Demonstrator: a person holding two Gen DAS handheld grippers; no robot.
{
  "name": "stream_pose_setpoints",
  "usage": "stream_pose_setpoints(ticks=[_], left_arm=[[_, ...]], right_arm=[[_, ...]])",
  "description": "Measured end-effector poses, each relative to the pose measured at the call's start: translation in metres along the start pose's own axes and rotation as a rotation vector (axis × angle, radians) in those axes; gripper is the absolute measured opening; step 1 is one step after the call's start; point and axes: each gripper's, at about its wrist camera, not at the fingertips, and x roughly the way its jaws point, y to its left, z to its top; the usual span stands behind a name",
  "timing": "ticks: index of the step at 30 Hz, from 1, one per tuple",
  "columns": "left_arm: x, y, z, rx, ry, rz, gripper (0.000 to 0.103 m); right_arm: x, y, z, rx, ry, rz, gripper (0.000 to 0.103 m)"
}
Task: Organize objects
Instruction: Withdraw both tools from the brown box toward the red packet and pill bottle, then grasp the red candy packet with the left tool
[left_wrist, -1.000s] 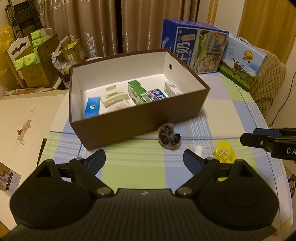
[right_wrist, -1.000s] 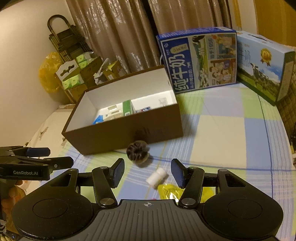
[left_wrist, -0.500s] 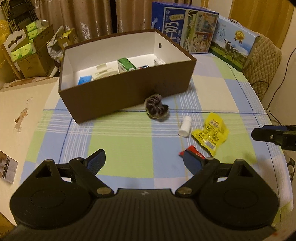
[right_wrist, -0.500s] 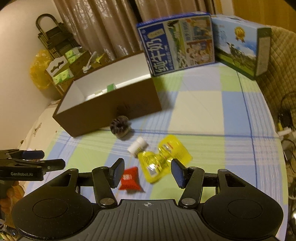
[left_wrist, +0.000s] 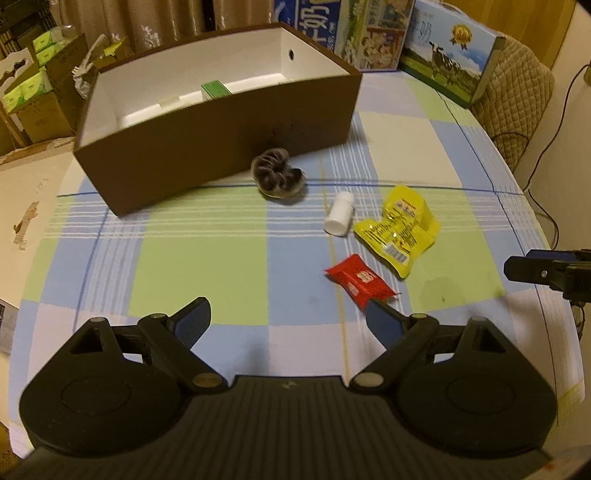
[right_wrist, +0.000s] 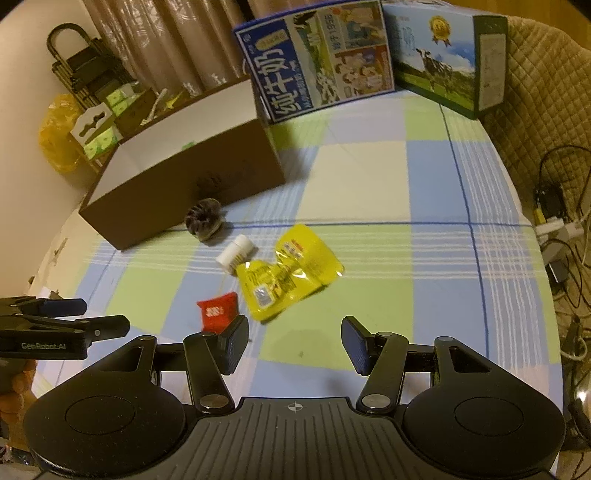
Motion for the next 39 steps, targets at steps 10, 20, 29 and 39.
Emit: stream_pose_setpoints(ticks=[10, 20, 29, 39], left_arm=[[0.029, -0.023, 0.003, 0.014, 0.04, -0.022, 0.088], [0.065, -0.042, 0.016, 0.007, 0.08, -0.053, 0.088], [0.098, -0.051, 0.026, 0.022, 0.104, -0.036, 0.076], [0.113, -0.055, 0.022, 0.071, 0.125, -0.02, 0.05]], right_arm=[[-0.003, -0.024, -0.006, 0.048, 0.015, -0.039, 0.053], [-0.001, -0.043, -0.007, 0.082, 0.038, -0.064, 0.053], [-0.001, -0.055, -0.008, 0.103, 0.046, -0.082, 0.053], [0.002, -0.062, -0.006, 0.117, 0.054, -0.092, 0.053]])
